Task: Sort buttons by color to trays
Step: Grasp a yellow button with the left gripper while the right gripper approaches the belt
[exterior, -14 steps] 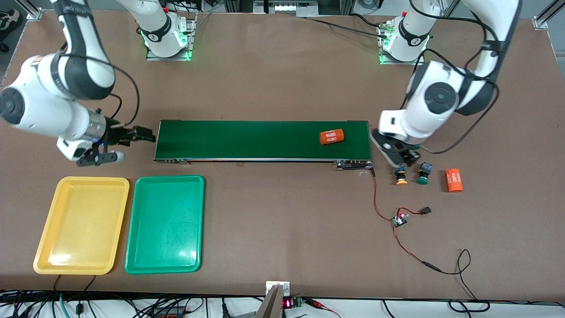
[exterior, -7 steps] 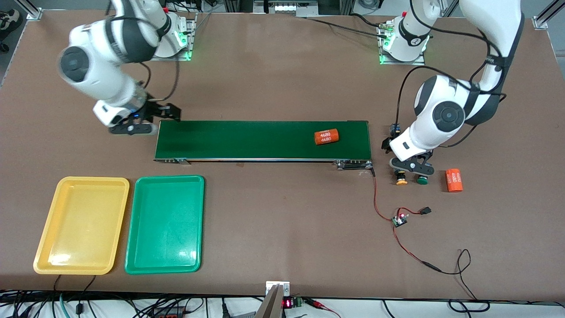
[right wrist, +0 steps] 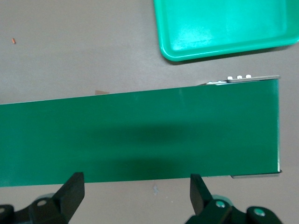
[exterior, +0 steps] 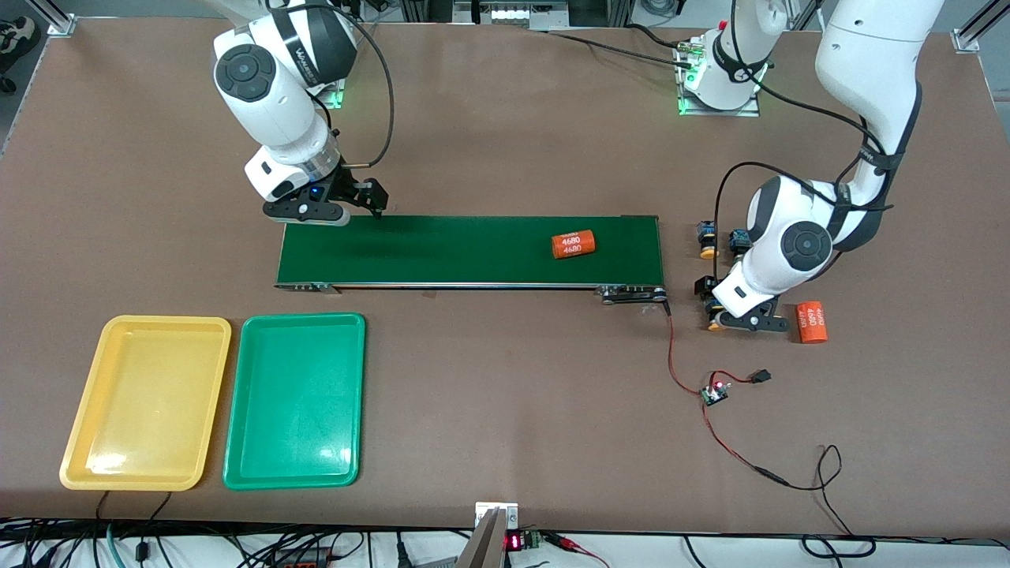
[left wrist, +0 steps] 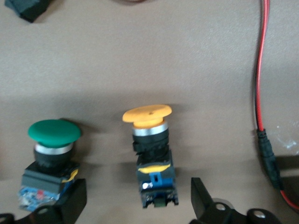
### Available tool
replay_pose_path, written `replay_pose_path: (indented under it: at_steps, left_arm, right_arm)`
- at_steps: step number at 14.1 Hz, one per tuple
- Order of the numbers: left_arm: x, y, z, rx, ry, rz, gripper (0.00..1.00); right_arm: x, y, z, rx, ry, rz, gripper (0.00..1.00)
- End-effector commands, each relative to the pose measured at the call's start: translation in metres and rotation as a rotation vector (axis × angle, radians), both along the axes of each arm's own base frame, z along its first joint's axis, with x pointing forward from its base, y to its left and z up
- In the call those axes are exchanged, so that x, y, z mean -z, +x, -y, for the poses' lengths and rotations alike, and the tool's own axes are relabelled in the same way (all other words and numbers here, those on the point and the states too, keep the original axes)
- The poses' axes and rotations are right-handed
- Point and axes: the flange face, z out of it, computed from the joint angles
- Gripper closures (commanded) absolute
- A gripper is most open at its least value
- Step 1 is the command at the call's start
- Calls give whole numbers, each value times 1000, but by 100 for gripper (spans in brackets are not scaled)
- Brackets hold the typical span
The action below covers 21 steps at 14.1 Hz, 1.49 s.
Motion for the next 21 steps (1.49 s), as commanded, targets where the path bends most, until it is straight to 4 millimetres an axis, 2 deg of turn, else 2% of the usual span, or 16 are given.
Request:
replay_pose_path:
  at_steps: [1,2,3,5,6,9,10,12,13,15,17,20,21]
  left_arm:
    - [2,6,12,-22,-19,20,20]
    - [2,7,12,-37,-30,22,37]
    - [2,6,15,-32,-33,21,58]
    - [-1,7,15,-28,-33,22,85]
    - [-9,10,14,-31,-34,33,92]
    - [-58,20,20,-30,-30,28,94]
    - [-75,20,29,-23,-27,2,94]
    - [-101,12,67,-17,-31,-49,94]
    - [-105,2,93,-55,-29,-72,93]
    - [-105,-27,158,-126,-30,-104,92]
    - [-98,-54,206,-141,-32,-124,91]
    - [-77,-73,220,-125,-41,-136,90]
    - [-73,-76,225,-145,-47,-127,85]
  right_arm:
    - [11,-3,-14,-10,2,29,0]
    - [16,-3,-20,-25,1,40,0]
    - [22,-7,-28,-53,-8,38,0]
    - [27,-10,-33,-97,-34,42,0]
    - [30,-10,-33,-122,-42,42,0]
    - [29,-8,-32,-163,-45,42,0]
    - [29,-8,-32,-163,-45,42,0]
    - [30,-8,-32,-155,-46,40,0]
    - [30,-8,-31,-152,-46,40,0]
    - [30,-8,-31,-149,-46,39,0]
    - [30,-7,-29,-147,-46,40,0]
    - [30,-6,-28,-146,-47,39,0]
    - [30,-6,-28,-144,-47,39,0]
